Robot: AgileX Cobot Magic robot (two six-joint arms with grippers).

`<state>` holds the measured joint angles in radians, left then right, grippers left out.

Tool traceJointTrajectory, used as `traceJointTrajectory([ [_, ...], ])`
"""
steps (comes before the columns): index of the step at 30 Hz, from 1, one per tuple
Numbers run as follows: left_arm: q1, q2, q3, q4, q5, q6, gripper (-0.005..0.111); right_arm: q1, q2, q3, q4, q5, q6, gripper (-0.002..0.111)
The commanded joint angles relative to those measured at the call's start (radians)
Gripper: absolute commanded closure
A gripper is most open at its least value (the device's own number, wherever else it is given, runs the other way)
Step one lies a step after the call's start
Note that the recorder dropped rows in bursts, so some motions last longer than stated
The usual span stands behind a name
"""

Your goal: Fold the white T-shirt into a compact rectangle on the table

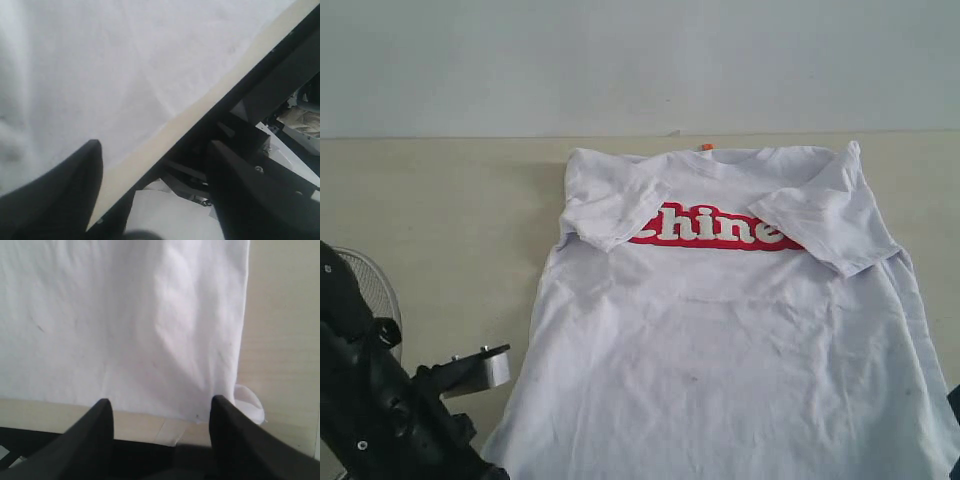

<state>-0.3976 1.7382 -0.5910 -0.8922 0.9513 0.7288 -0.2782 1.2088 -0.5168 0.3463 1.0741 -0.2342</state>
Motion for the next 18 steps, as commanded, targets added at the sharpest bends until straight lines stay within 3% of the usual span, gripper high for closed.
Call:
traceJointTrajectory([
  [1, -0.008, 0.003, -0.003, -0.005, -0.009, 0.013, 0.049, -0.001, -0.001, 0.004, 0.002, -0.006, -0.010, 0.057],
  [18, -0.002, 0.001, -0.003, 0.158, -0.016, -0.156, 0.049, -0.001, -0.001, 0.000, 0.014, -0.017, -0.016, 0.057],
])
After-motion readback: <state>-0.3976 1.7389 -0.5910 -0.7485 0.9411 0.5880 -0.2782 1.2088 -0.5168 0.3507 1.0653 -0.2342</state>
